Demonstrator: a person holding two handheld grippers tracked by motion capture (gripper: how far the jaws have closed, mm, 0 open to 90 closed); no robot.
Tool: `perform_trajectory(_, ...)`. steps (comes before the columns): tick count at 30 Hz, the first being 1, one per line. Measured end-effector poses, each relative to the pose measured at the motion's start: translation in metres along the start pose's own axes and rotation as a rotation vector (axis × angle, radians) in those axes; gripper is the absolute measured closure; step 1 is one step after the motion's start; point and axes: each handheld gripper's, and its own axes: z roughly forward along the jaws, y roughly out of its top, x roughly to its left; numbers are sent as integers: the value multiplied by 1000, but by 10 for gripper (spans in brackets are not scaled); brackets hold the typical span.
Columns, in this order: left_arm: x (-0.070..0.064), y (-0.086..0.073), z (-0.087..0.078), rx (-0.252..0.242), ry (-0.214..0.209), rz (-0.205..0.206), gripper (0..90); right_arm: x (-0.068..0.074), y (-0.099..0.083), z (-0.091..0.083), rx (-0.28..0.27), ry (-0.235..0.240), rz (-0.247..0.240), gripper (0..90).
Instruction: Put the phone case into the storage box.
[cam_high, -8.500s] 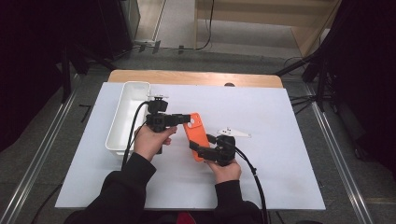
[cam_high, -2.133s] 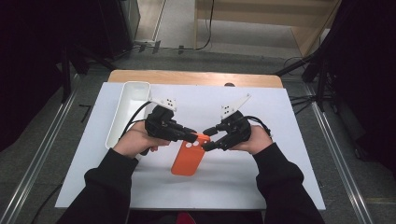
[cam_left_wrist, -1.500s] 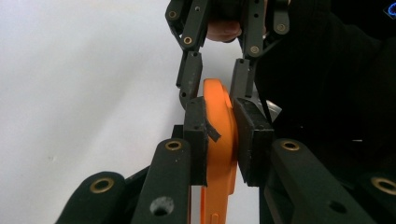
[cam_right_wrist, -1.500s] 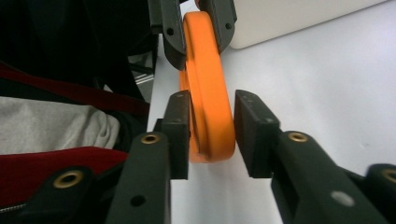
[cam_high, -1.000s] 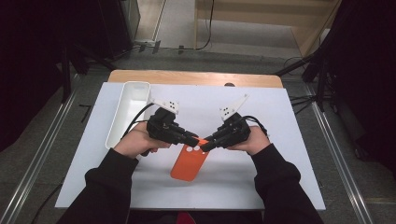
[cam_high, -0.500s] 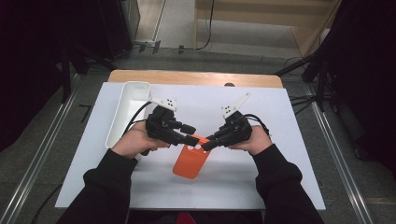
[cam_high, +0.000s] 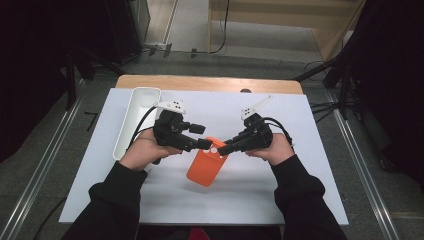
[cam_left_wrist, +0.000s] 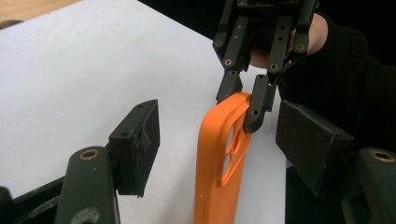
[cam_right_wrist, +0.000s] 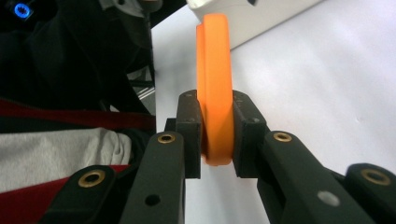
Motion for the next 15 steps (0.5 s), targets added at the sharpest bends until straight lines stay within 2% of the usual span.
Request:
perform_trajectory(5, -1, 0, 0, -3, 35, 11, 306, -1, 0, -2, 2, -16, 39, 746)
perform_trajectory(7, -1, -1, 1, -3, 42, 13, 306, 0, 0, -2, 7, -26, 36, 746)
perform_trajectory(13, 0, -3, 4, -12, 61, 6, 300, 3, 2, -2, 16, -75, 73, 746)
perform_trajectory(15, 0, -4, 5, -2, 71, 5, 277, 3, 2, -2, 13, -83, 67, 746)
